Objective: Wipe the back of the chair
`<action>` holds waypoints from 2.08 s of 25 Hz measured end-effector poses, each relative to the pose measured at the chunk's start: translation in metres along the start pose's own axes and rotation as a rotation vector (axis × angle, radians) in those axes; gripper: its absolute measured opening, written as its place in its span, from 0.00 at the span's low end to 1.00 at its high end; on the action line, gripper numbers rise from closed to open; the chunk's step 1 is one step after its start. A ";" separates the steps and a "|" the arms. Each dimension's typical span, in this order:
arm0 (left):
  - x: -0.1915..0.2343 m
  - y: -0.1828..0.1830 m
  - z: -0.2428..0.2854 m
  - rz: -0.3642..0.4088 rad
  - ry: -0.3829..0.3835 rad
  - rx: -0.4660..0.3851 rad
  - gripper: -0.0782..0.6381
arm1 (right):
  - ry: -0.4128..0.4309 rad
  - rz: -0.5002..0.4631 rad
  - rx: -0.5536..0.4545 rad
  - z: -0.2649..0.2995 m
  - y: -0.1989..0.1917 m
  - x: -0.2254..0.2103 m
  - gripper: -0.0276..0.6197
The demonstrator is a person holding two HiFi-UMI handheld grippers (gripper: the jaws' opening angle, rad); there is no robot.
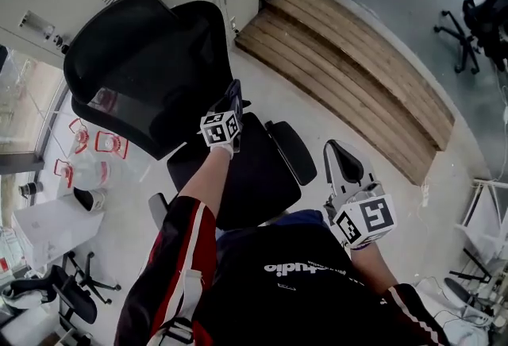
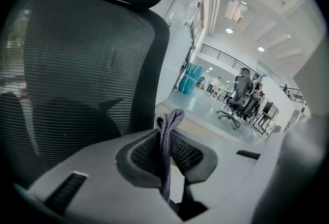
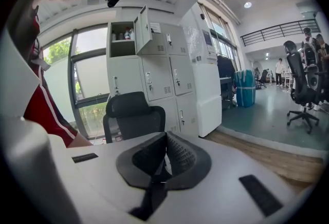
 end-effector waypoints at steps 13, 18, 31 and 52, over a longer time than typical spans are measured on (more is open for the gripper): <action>0.083 -0.026 -0.061 -0.105 0.177 -0.001 0.19 | 0.106 -0.035 0.045 0.027 -0.002 0.027 0.06; 0.148 -0.046 -0.124 -0.145 0.286 -0.005 0.19 | 0.194 -0.066 0.078 0.047 -0.014 0.071 0.06; 0.269 -0.100 -0.279 -0.203 0.543 -0.011 0.19 | 0.362 -0.144 0.147 0.065 -0.040 0.172 0.06; 0.110 0.044 -0.389 -0.099 0.361 -0.327 0.19 | 0.497 -0.110 0.091 0.059 0.002 0.210 0.06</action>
Point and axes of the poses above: the fingertips, and each gripper's own axes: z forward along the fingers, x to its left, y out of its top, the point moved 1 cm from there along -z, backward along the fingers, and after that the axes turned 11 degrees about z, right-handed, at the moved point
